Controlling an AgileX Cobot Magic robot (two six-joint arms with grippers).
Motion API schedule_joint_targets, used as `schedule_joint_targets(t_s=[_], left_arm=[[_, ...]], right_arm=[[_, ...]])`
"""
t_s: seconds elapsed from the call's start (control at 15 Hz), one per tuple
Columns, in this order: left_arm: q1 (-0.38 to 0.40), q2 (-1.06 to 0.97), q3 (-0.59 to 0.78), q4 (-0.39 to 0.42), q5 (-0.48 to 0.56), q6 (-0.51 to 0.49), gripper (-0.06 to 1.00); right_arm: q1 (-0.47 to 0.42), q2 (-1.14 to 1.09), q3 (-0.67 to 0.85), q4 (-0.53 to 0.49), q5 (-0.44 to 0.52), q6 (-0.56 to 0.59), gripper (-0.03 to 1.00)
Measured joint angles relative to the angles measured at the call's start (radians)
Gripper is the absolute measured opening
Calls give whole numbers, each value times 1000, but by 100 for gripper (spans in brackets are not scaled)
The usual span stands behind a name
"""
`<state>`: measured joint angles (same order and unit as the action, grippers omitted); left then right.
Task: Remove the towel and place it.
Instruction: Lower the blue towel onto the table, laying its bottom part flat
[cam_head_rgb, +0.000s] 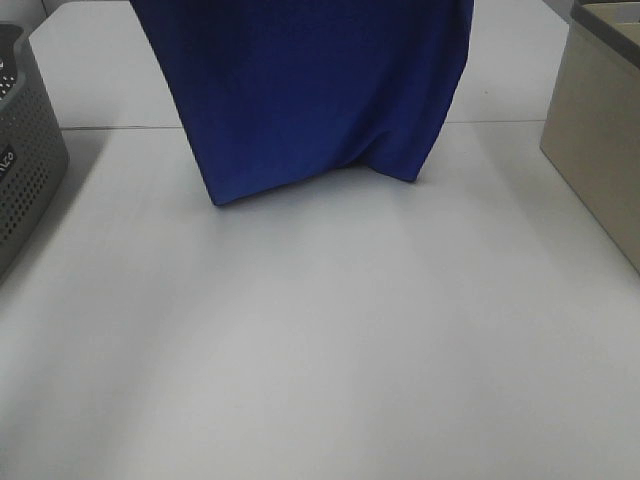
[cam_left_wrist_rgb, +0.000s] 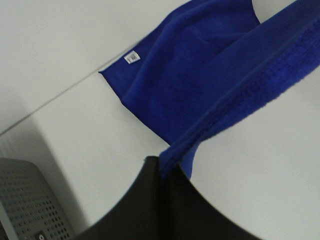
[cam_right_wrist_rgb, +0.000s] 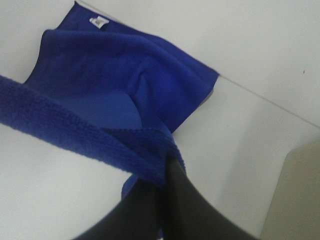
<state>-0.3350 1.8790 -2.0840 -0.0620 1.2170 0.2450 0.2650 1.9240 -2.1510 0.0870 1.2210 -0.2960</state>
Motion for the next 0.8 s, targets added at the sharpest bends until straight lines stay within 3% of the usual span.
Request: schedule_joint_targets(t_s=[0.33, 0.8], left_arm=[[-1, -168, 285, -58, -3, -3, 0], [-7, -445, 695, -206, -10, -48, 0]], right_arm=[[0, -142, 316, 53, -3, 4, 2], [0, -354, 764, 164, -7, 4, 2]])
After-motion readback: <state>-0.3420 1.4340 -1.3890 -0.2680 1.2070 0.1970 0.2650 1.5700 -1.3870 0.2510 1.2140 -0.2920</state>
